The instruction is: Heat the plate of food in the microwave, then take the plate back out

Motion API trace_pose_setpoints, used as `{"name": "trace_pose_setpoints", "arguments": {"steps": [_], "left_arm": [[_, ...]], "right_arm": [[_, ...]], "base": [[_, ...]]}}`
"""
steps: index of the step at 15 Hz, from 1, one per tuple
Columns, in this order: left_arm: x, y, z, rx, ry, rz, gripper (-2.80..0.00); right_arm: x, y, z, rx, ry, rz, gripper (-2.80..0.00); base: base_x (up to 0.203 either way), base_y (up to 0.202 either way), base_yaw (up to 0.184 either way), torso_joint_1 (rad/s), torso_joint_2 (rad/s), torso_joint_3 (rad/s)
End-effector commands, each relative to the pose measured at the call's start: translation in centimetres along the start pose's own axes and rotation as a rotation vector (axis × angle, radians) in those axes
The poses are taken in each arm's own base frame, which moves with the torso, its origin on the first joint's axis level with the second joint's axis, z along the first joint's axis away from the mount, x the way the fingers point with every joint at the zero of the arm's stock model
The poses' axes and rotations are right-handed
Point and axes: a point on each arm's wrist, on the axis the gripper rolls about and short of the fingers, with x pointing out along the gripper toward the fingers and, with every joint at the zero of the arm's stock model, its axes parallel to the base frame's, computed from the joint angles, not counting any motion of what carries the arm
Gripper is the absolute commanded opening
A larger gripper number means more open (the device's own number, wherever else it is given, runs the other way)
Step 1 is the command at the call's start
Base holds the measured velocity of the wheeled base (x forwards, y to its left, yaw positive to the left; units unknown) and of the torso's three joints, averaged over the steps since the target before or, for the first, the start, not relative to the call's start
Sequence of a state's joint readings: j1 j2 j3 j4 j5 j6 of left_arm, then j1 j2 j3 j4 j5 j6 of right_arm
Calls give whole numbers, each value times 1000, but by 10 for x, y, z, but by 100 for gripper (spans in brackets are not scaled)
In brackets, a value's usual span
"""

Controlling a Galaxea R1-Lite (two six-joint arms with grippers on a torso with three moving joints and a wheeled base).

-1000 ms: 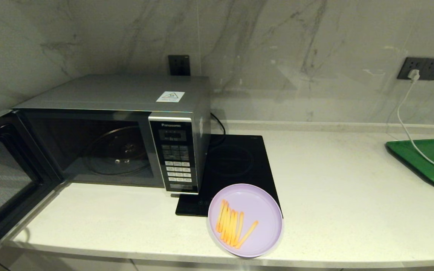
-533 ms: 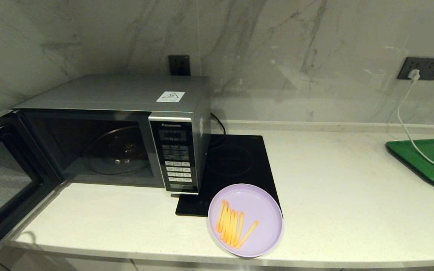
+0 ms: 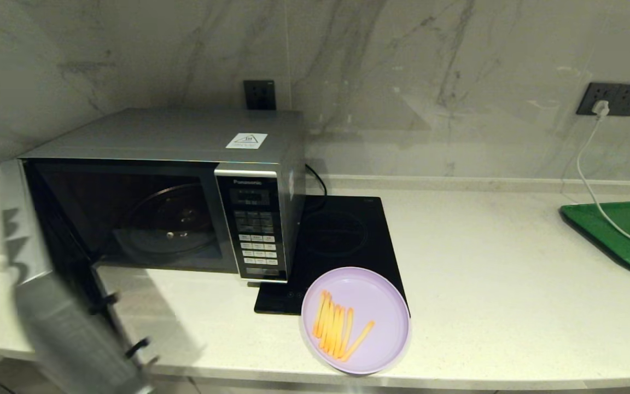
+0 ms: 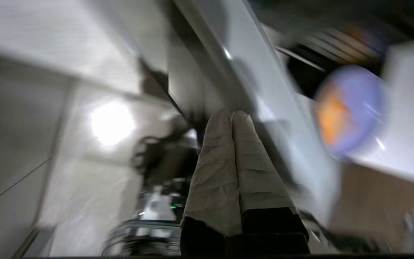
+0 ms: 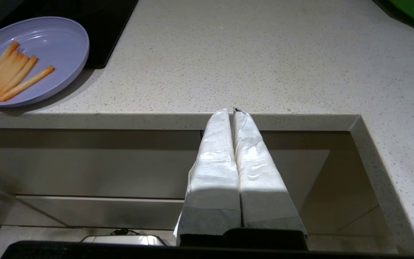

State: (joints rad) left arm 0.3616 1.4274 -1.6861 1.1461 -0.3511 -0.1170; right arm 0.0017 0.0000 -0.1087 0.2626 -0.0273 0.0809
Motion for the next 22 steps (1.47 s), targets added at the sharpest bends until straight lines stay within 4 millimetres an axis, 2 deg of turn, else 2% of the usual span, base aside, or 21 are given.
{"name": "trace_pose_setpoints", "arguments": {"steps": [1,2,4,9,13,14,16,18,20,22], "left_arm": [[-36,-66,-42,152,49,-316,-280],[-45,-77,-55,211,79,-372,-280],[-56,-81,-70,277,71,-367,-280],[-77,-50,-78,190,-165,-105,-280],[-71,-49,-80,195,-155,-78,-280],[-74,-49,-80,195,-180,-77,-280],[-93,-41,-88,218,-280,-68,-280],[-124,-23,-115,294,-380,-72,-280],[-154,4,-155,354,-464,-71,-280],[-176,29,-204,390,-569,-45,-280]], "right_arm": [[0,0,0,0,1,-1,-280],[0,0,0,0,2,-1,-280],[0,0,0,0,1,0,-280],[0,0,0,0,1,-1,-280],[0,0,0,0,1,-1,-280],[0,0,0,0,2,-2,-280],[0,0,0,0,1,-1,-280],[0,0,0,0,1,-2,-280],[0,0,0,0,2,-1,-280],[0,0,0,0,1,-1,-280]], "base": [[0,0,0,0,0,0],[0,0,0,0,0,0],[0,0,0,0,0,0],[0,0,0,0,0,0],[0,0,0,0,0,0],[0,0,0,0,0,0],[0,0,0,0,0,0],[0,0,0,0,0,0],[0,0,0,0,0,0],[0,0,0,0,0,0]]}}
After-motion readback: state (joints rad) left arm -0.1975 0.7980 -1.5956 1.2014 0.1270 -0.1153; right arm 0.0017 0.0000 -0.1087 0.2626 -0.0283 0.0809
